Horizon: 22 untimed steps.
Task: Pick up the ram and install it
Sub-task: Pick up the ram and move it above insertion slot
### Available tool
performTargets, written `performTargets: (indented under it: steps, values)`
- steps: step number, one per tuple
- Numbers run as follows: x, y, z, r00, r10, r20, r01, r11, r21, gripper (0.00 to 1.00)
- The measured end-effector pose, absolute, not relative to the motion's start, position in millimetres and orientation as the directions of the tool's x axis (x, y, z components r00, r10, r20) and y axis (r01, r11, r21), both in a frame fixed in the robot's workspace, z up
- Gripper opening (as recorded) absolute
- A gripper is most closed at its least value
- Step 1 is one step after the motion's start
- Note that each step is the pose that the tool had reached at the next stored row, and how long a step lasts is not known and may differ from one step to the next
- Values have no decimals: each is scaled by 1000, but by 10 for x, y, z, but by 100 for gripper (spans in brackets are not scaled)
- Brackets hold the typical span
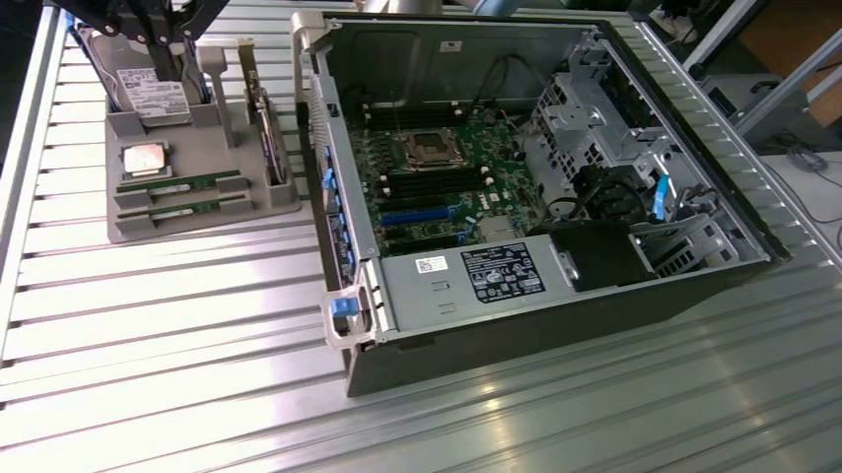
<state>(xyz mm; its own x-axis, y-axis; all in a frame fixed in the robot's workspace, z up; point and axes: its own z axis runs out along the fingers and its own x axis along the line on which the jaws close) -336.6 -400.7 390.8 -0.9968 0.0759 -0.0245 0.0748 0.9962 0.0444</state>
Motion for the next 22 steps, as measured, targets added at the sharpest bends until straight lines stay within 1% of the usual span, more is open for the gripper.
performTargets:
  steps: [12, 14, 22]
  values:
    - [-3366, -4007, 3908, -999, -32, -25, -33, 998, 44, 11]
    - [-3366, -4007, 3908, -996, -83, -25, -84, 995, 44, 11]
    - [-3367, -4007, 3908, -982, -188, -24, -189, 981, 44, 11]
